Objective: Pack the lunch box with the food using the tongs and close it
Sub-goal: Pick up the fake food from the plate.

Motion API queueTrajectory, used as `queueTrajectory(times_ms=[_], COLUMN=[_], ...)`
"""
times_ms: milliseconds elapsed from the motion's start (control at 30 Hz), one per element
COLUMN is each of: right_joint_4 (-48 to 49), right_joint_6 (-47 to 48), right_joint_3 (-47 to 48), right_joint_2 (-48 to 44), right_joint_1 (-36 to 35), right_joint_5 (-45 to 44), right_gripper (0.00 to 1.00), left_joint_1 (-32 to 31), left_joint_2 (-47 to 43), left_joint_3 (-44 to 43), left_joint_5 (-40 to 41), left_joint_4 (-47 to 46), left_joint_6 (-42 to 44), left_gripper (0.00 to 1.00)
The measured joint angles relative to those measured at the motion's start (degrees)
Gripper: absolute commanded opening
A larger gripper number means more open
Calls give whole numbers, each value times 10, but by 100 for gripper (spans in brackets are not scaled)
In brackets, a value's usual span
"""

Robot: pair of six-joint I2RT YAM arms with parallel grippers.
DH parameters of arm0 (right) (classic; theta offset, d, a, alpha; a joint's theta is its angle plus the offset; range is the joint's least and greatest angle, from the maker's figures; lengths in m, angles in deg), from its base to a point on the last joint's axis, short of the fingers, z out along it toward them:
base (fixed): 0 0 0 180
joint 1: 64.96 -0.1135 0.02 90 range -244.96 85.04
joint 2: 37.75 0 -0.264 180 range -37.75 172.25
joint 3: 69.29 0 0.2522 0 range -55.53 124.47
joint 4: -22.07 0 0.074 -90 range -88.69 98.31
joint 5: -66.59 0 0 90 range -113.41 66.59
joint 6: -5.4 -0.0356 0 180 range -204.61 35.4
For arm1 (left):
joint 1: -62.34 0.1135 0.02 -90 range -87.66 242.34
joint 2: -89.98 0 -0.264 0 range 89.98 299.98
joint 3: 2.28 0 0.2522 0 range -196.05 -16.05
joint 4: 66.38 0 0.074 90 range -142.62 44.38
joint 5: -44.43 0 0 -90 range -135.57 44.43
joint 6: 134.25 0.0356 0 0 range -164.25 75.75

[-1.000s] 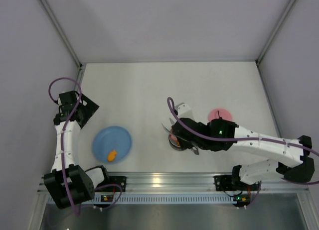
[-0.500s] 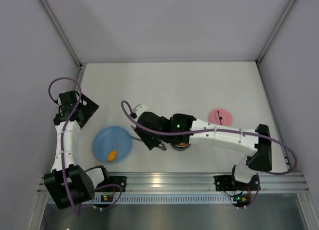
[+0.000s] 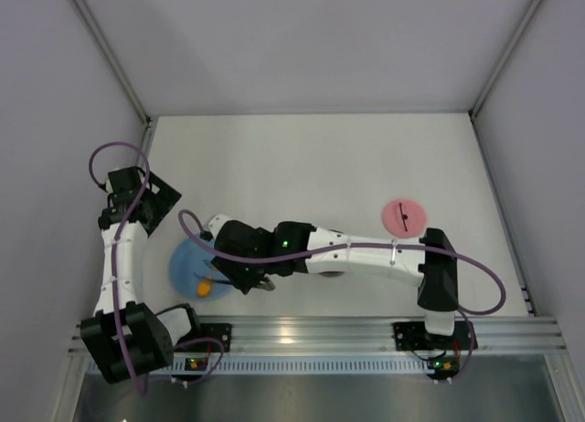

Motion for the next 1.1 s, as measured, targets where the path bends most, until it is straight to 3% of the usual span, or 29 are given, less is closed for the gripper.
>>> queueTrajectory(times_ms=[1100], right_joint_4=[-9], right_joint_6=[5], right_joint_3=[64], right_joint_2=[92], right_joint_1=[-27], right_joint_5=[-19], right_gripper=[50], left_joint_1=[0], left_joint_2=[0], left_joint_3=[0], left_joint_5=[-15], left_joint_4=[0], left_joint_6=[0], left_gripper=[99])
